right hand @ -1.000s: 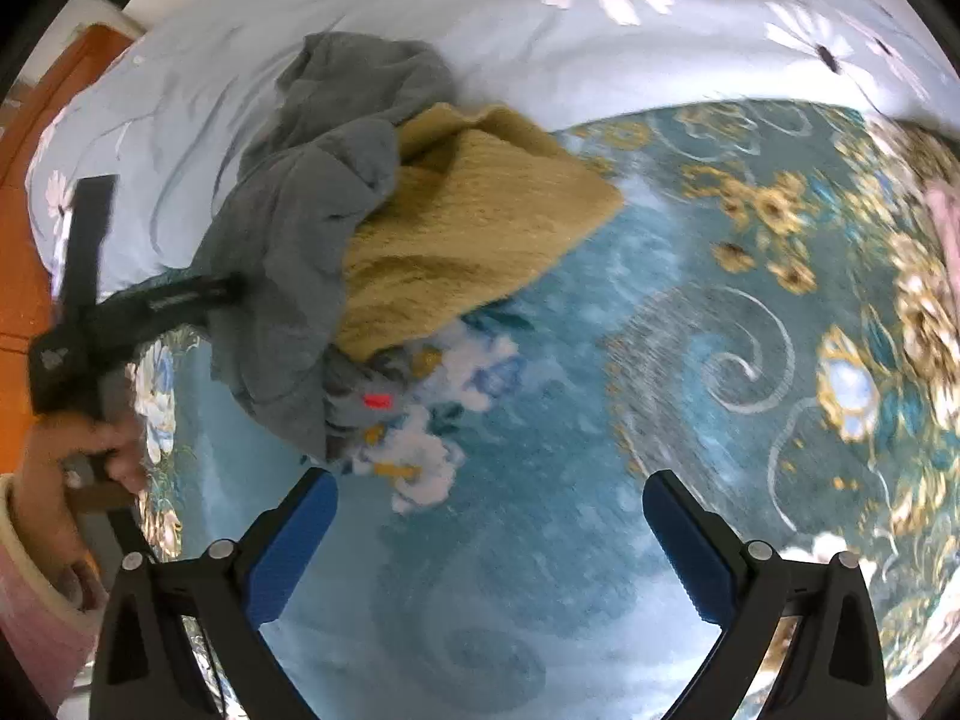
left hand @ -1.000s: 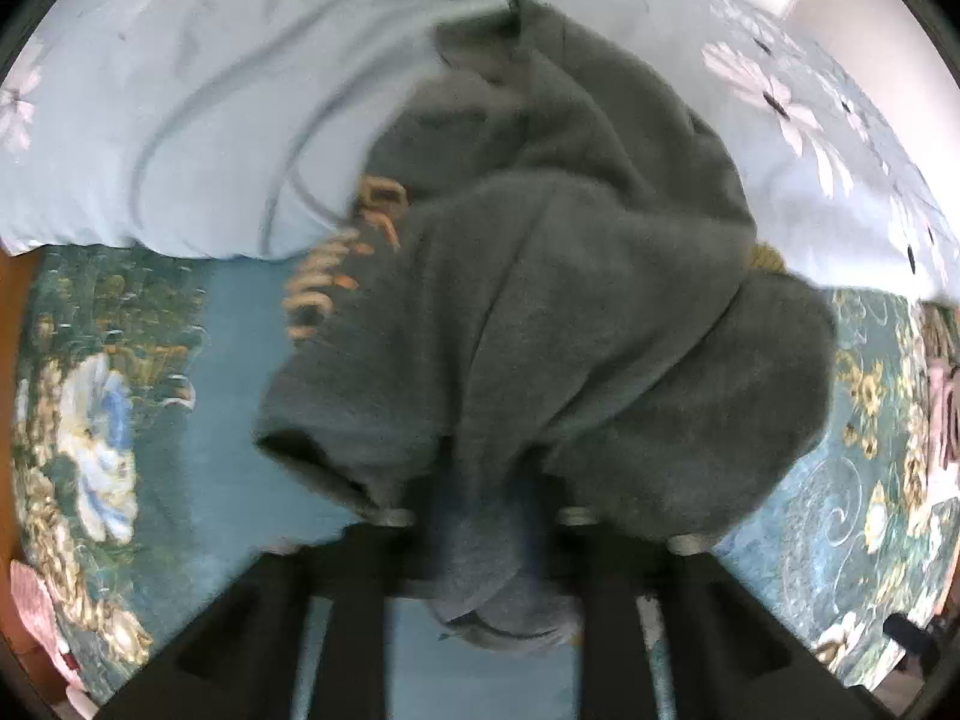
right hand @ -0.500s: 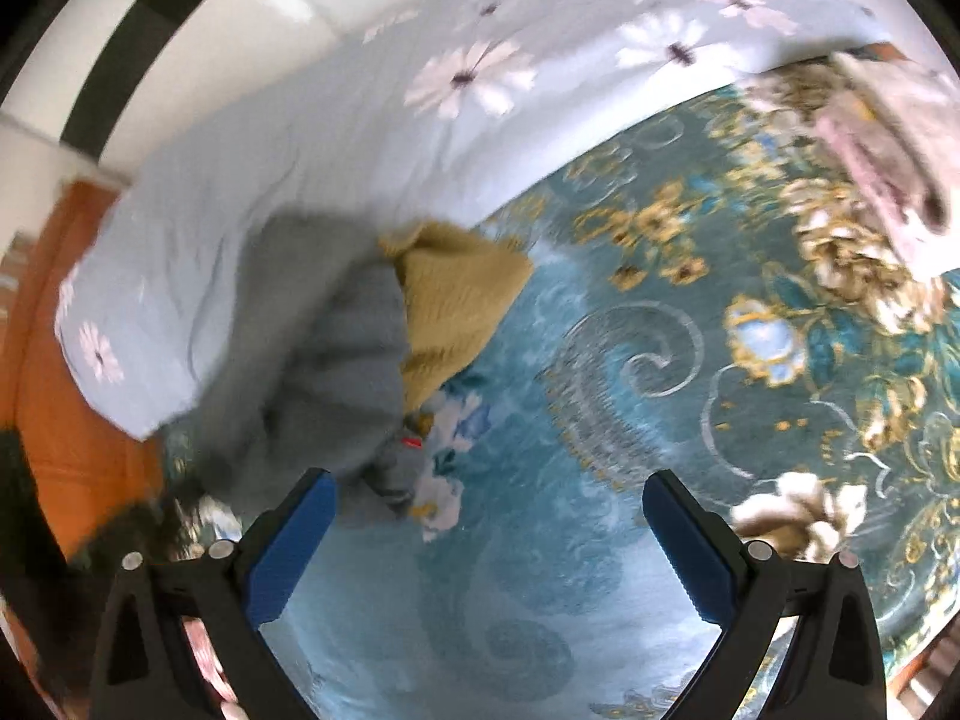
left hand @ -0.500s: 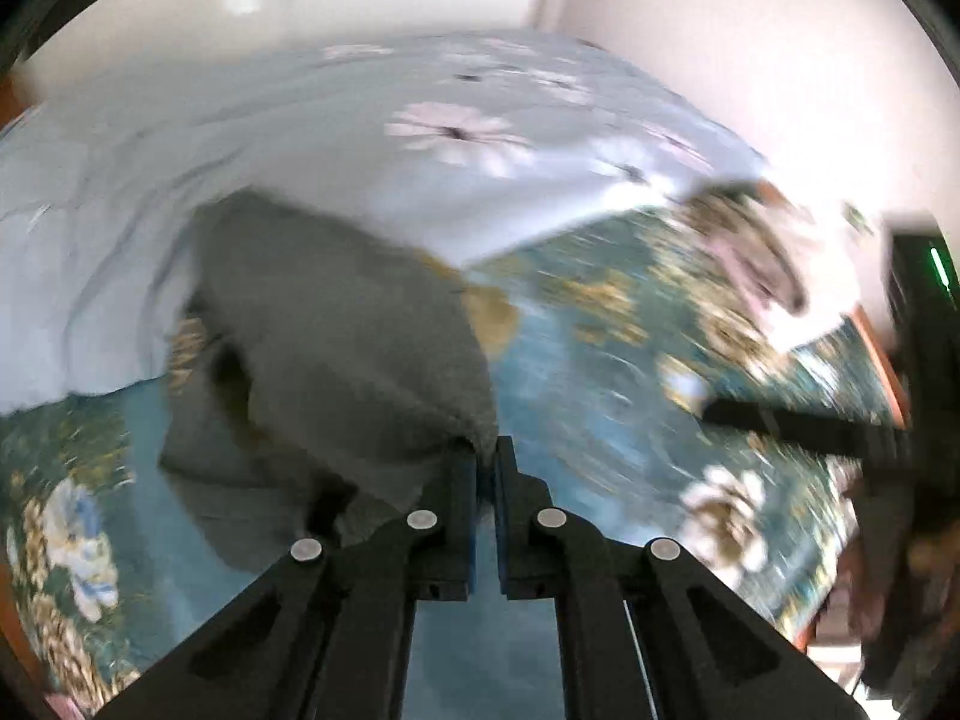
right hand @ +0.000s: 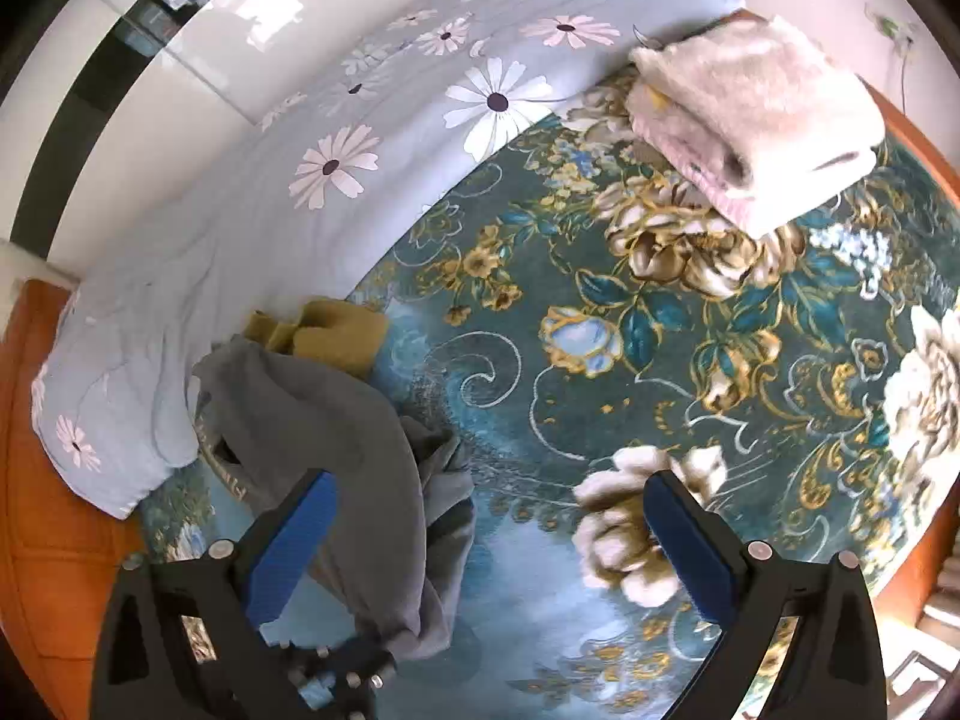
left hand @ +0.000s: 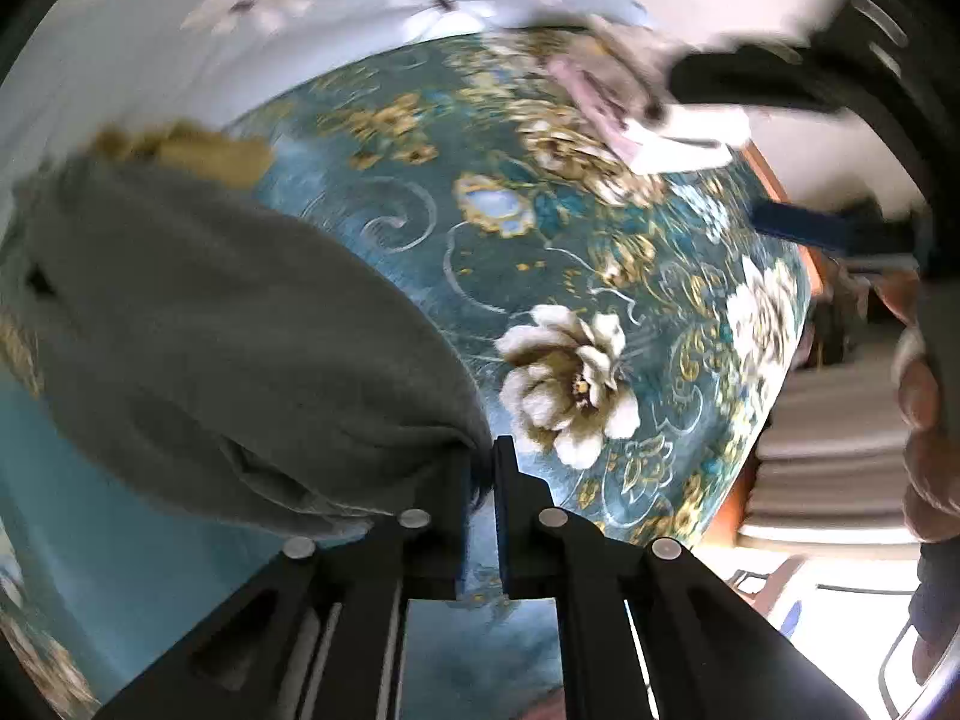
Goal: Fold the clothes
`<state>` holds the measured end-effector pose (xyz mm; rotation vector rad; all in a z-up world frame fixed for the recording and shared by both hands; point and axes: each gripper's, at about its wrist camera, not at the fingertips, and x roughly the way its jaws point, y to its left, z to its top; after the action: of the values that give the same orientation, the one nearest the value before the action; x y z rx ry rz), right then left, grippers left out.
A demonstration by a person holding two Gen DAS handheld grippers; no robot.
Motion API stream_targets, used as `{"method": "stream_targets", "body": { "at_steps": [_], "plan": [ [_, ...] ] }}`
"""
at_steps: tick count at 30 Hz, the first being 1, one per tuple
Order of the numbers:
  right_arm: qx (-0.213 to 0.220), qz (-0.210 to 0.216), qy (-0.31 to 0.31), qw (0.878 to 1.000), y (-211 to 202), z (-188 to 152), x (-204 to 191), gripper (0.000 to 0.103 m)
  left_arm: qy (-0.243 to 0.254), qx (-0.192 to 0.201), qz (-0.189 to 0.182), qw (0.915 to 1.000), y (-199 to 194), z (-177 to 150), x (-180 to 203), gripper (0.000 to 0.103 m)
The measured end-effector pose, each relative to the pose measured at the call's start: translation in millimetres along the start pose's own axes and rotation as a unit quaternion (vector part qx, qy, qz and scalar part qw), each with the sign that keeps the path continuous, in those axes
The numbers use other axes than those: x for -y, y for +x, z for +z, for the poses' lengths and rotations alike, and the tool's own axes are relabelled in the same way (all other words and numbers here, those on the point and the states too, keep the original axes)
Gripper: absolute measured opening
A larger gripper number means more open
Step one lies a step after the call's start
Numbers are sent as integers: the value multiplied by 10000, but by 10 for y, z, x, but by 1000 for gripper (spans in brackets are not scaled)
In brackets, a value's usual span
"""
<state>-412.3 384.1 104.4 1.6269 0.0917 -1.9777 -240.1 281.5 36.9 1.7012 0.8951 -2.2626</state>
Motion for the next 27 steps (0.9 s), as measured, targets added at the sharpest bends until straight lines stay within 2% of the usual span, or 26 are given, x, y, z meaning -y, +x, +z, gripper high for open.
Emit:
{"method": "stream_targets", "body": {
  "at_steps": [1,2,3,4,5,8,10,11,13,15,17,20,23,25,27],
  "plan": [
    [-11,-42,-107,9999,-1,4,-26,103,-144,4,-71,9999,8,15,-80,9],
    [-67,-108,-300,9995,32,10,-89,103,-303,48,-168,9994,-21,24,-171,19],
    [-138,-135,-440,9988,85,13,-163,103,-462,92,-265,9985,-50,34,-262,30],
    [-233,-100,-644,9976,187,-21,-317,103,-620,153,-359,9973,-94,33,-362,51],
    [-327,-66,-848,9958,289,-55,-472,103,-775,264,-445,9956,-183,3,-489,57],
    [-609,38,-1456,9875,595,-157,-935,103,-1362,556,-460,9880,-365,-121,-927,57],
    [-796,107,-1858,9793,799,-225,-1243,103,-1995,684,-173,9774,-460,-283,-1340,57],
    [-889,141,-2058,9745,901,-258,-1398,103,-2346,721,-38,9694,-495,-374,-1554,57],
    [-1073,210,-2454,9632,1105,-326,-1706,103,-3136,757,130,9464,-544,-604,-1995,57],
    [-1254,278,-2849,9499,1312,-397,-2021,103,-3855,778,270,9190,-587,-879,-2390,57],
    [-1362,327,-3275,9344,1560,-506,-2428,103,-4298,795,395,8985,-632,-1117,-2647,57],
    [-1352,377,-3705,9182,1844,-601,-2916,102,-4768,818,599,8731,-698,-1478,-2938,57],
    [-1325,200,-3872,9122,2107,-614,-3244,102,-5039,755,668,8579,-712,-1728,-3076,57],
    [-1380,-45,-3869,9117,2313,-589,-3391,95,-5190,705,688,8491,-714,-1865,-3145,57],
    [-1509,-249,-3794,9125,2464,-515,-3426,75,-5327,655,677,8411,-704,-1979,-3198,57]
  ]
}}
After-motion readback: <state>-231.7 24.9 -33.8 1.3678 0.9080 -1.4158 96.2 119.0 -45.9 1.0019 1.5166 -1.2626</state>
